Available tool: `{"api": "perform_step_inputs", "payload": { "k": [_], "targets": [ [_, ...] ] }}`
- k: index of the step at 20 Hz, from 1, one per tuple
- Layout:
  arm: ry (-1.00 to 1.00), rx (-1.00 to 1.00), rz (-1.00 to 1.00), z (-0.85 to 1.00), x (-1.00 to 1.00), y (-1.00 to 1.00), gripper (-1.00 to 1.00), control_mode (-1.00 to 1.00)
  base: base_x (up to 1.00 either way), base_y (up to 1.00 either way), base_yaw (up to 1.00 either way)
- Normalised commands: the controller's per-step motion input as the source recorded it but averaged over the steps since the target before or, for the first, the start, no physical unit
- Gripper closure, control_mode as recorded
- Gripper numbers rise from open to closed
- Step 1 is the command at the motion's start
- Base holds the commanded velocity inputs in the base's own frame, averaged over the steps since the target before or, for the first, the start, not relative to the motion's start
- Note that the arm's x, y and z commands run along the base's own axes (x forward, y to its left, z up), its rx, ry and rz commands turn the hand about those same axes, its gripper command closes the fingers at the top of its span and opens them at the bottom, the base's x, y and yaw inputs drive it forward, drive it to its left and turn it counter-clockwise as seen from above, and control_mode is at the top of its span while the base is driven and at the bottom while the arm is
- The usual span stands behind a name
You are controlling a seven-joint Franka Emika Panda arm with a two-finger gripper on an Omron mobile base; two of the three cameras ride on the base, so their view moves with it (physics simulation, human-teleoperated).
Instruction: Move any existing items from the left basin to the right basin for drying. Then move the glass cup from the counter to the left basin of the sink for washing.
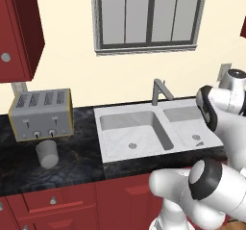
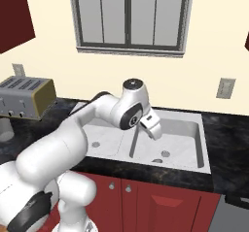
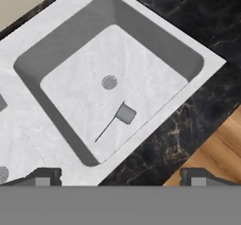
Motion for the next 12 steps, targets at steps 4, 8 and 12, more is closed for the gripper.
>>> {"api": "perform_step_inputs", "payload": {
  "k": [4,8,12],
  "targets": [
    [-0.01,-0.04,0.02,0.32,-0.30,0.31,-1.00,-1.00,0.00,0.00,0.00],
    [0.00,-0.04,0.05,0.16,-0.26,0.45,-1.00,-1.00,0.00,0.00,0.00],
    [0.00,-0.02,0.08,0.06,-0.22,0.53,-1.00,-1.00,0.00,0.00,0.00]
  ]
}}
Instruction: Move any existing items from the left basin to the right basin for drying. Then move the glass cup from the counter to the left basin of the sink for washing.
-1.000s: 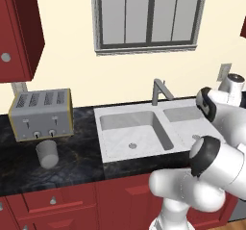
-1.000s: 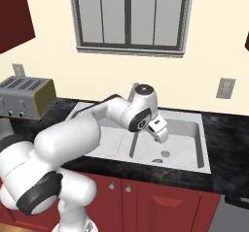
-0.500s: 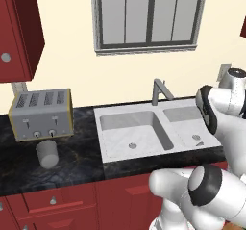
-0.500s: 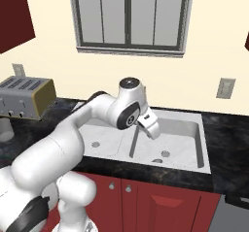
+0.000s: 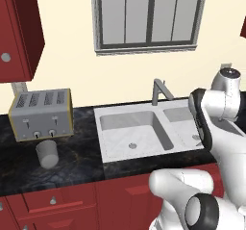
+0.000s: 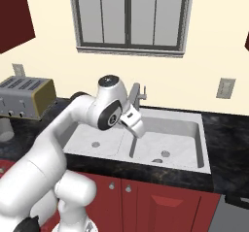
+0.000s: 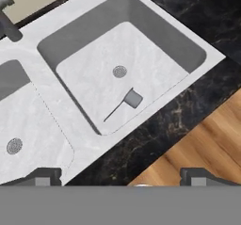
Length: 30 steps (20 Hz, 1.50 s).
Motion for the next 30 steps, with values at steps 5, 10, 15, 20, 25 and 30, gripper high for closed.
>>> {"api": "perform_step_inputs", "payload": {
  "k": [5,10,15,20,25,30],
  "targets": [
    [0.00,-0.01,0.09,0.06,-0.20,0.55,-1.00,-1.00,0.00,0.00,0.00],
    [0.00,-0.01,0.09,0.09,-0.21,0.54,-1.00,-1.00,0.00,0.00,0.00],
    [0.00,-0.01,0.09,0.08,-0.20,0.55,-1.00,-1.00,0.00,0.00,0.00],
    [0.02,-0.01,0.09,0.04,-0.14,0.60,-1.00,-1.00,0.00,0.00,0.00],
    [0.03,-0.01,0.10,0.02,-0.04,0.64,-1.00,-1.00,0.00,0.00,0.00],
    [0.04,-0.01,0.11,0.00,0.00,0.65,-1.00,-1.00,0.00,0.00,0.00]
  ]
}}
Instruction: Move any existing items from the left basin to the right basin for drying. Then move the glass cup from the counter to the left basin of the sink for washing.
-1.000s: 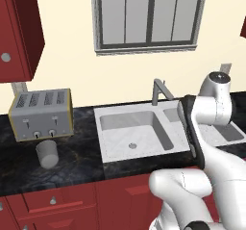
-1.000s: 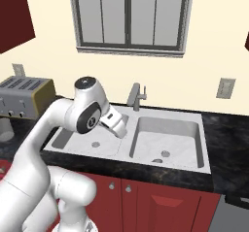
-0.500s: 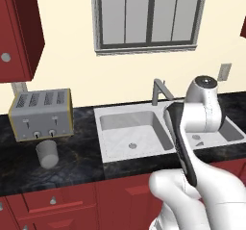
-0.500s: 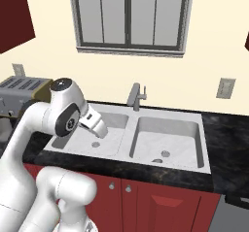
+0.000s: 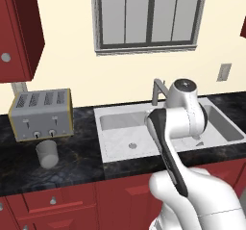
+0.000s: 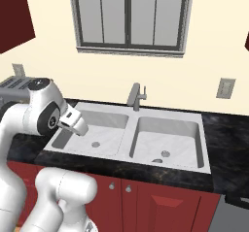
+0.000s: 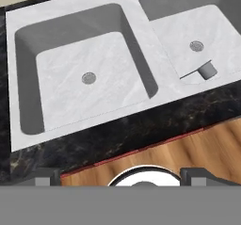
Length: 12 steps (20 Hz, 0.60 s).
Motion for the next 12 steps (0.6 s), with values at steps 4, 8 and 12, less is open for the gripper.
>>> {"api": "perform_step_inputs", "payload": {
  "k": [4,8,12],
  "targets": [
    [0.04,0.00,0.11,0.00,0.00,0.64,-1.00,-1.00,0.00,0.00,0.00],
    [0.04,0.00,0.11,0.00,0.00,0.63,-1.00,-1.00,0.00,0.00,0.00],
    [0.04,0.00,0.11,0.00,0.00,0.64,-1.00,-1.00,0.00,0.00,0.00]
  ]
}}
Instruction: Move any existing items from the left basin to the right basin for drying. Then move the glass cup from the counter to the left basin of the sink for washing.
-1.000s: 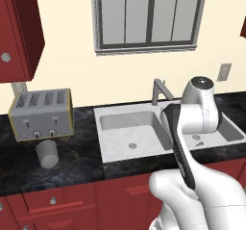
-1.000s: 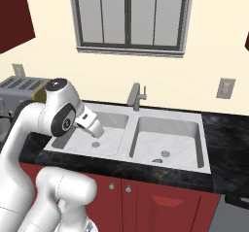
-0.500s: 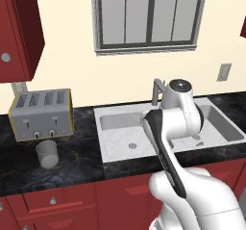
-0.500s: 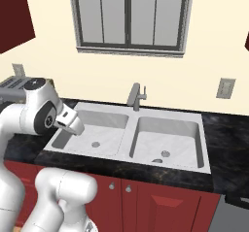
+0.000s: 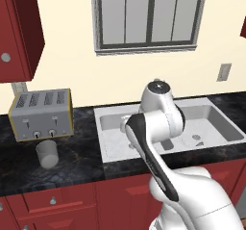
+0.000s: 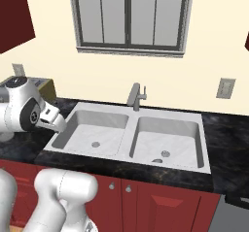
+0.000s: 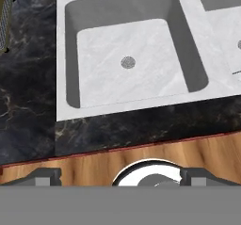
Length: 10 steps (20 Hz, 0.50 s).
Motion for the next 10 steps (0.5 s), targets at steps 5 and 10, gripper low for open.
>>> {"api": "perform_step_inputs", "payload": {
  "k": [5,10],
  "targets": [
    [0.03,0.00,0.12,0.00,0.00,0.60,-1.00,-1.00,0.00,0.00,0.00],
    [0.03,0.00,0.12,0.00,0.00,0.61,-1.00,-1.00,0.00,0.00,0.00]
  ]
}}
